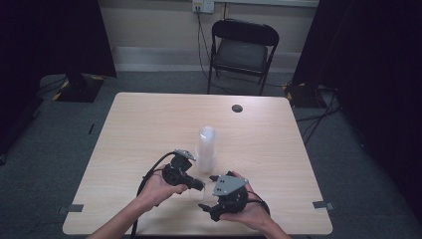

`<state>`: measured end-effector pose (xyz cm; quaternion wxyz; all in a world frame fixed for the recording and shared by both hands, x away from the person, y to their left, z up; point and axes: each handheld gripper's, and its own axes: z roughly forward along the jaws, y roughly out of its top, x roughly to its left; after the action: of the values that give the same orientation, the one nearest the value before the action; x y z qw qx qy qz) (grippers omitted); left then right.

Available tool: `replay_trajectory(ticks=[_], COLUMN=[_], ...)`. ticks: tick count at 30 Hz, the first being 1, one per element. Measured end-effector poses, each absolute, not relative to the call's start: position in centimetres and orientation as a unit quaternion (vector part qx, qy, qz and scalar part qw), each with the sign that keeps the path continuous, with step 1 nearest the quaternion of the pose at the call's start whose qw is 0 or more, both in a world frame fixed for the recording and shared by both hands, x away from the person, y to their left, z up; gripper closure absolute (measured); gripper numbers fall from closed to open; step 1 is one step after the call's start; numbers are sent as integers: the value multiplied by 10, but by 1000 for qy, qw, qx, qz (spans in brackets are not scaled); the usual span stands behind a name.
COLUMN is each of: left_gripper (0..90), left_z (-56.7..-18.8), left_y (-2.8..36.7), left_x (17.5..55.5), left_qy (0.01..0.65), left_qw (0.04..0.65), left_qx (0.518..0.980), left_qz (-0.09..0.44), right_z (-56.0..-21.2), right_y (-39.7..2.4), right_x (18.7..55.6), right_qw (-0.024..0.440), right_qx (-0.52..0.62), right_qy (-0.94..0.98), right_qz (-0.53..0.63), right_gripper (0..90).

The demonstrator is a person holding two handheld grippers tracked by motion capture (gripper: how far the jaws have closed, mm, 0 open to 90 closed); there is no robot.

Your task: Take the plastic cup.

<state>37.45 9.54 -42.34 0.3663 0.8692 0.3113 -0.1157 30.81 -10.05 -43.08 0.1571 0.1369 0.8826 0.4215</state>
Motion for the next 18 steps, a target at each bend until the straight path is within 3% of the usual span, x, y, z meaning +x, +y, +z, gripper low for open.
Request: replay_trajectory(ticks=[7, 10, 18], left_gripper=[893, 891, 885], left_z=[-423, -425, -429], left_y=[86, 82, 80], left_x=[376, 377, 378], left_qy=[326, 324, 325], left_qw=[358, 354, 354], left_qx=[867, 868, 870], left_qz=[-120, -129, -110], right_z=[-434, -436, -439], right_y=[-97, -94, -94], right_x=[309, 308, 312], right_qw=[177, 205, 196], right_qx=[137, 122, 130], right_qy=[884, 887, 886], right_qz=[411, 395, 399], right_gripper=[135, 178, 203])
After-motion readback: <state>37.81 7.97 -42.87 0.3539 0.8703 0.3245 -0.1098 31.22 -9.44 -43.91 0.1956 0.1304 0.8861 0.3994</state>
